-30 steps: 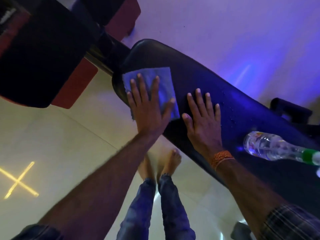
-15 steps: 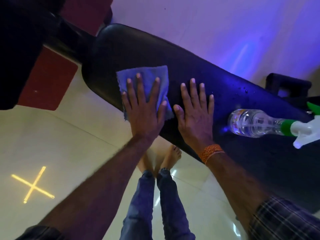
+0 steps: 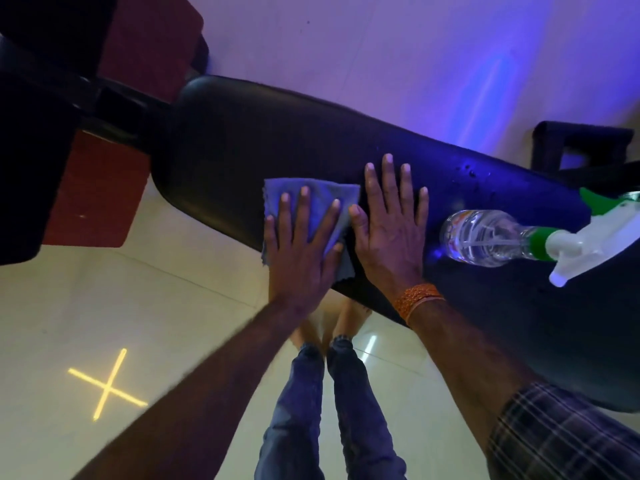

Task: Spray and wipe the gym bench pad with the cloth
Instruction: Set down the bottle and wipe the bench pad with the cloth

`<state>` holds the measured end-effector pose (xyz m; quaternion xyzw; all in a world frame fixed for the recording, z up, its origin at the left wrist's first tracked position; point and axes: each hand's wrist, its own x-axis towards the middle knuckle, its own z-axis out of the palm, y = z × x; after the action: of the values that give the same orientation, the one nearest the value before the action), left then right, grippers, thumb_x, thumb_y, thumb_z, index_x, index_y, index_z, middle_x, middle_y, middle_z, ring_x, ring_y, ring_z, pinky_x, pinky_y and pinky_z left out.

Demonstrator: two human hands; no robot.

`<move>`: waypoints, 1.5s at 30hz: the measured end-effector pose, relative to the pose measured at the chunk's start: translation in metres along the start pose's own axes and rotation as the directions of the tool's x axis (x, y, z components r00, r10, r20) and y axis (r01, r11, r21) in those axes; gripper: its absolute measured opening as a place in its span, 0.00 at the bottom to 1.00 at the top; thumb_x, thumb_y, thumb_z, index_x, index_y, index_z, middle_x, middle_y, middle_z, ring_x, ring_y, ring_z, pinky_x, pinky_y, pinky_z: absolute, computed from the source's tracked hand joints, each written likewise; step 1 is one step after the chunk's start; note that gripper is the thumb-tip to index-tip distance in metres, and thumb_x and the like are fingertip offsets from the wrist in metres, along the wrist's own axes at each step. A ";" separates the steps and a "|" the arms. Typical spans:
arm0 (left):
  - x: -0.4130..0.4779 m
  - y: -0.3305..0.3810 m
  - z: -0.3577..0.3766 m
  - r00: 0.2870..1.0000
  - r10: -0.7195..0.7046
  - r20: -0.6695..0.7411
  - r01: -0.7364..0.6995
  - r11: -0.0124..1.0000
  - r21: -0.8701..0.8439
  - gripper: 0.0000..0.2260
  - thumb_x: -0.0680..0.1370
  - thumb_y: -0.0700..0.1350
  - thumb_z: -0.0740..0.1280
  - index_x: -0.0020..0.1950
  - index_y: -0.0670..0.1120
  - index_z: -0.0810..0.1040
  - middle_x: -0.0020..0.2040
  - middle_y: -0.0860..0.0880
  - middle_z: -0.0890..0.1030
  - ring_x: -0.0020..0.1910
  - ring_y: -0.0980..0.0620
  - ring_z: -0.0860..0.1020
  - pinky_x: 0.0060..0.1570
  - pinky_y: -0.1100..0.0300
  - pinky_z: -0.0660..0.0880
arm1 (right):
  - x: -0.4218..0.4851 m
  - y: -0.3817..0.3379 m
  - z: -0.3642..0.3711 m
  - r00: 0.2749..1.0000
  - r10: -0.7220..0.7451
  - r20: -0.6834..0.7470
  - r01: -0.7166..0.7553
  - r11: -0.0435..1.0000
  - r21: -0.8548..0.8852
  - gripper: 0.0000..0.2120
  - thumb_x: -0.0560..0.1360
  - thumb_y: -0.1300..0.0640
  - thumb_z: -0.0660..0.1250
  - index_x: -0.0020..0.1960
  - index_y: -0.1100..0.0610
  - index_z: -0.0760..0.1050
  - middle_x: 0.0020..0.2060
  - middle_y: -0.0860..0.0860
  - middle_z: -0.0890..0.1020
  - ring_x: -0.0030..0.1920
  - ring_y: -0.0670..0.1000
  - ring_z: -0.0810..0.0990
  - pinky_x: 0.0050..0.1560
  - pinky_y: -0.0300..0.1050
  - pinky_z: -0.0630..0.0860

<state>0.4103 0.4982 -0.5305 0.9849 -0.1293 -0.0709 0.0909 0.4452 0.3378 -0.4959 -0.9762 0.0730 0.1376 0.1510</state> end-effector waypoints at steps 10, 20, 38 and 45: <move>0.050 0.002 -0.006 0.994 0.109 0.009 -0.109 0.991 0.071 0.27 0.86 0.61 0.49 0.84 0.56 0.56 0.85 0.43 0.53 0.84 0.39 0.51 0.80 0.38 0.50 | 0.002 0.002 -0.001 0.997 0.076 -0.030 -0.075 0.996 0.048 0.32 0.85 0.40 0.47 0.84 0.53 0.51 0.85 0.52 0.48 0.84 0.56 0.45 0.82 0.63 0.45; 0.103 -0.004 -0.010 0.957 0.290 0.004 -0.289 0.953 0.094 0.27 0.86 0.61 0.47 0.85 0.56 0.52 0.86 0.44 0.52 0.84 0.38 0.49 0.80 0.37 0.47 | 0.001 0.002 -0.003 0.976 0.209 -0.057 -0.206 0.977 0.062 0.32 0.84 0.39 0.43 0.84 0.50 0.50 0.85 0.51 0.47 0.84 0.56 0.45 0.82 0.64 0.47; 0.182 0.005 -0.026 0.770 0.630 0.105 -0.636 0.771 0.037 0.26 0.87 0.57 0.50 0.85 0.54 0.55 0.85 0.46 0.56 0.84 0.40 0.54 0.79 0.37 0.52 | -0.016 -0.028 0.014 0.848 0.519 -0.106 -0.489 0.844 0.219 0.30 0.85 0.41 0.47 0.84 0.51 0.53 0.85 0.51 0.50 0.84 0.54 0.47 0.82 0.61 0.52; 0.143 -0.016 -0.027 0.619 0.763 0.185 -0.779 0.627 0.016 0.27 0.87 0.57 0.50 0.85 0.53 0.50 0.86 0.46 0.50 0.85 0.44 0.48 0.81 0.37 0.48 | -0.029 -0.045 0.016 0.783 0.615 -0.092 -0.564 0.765 0.311 0.27 0.86 0.51 0.54 0.83 0.52 0.55 0.85 0.49 0.50 0.84 0.55 0.46 0.82 0.62 0.50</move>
<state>0.5551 0.4795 -0.5241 0.8280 -0.5494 -0.0975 0.0550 0.4219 0.3879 -0.4903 -0.8820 0.4090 0.0742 0.2220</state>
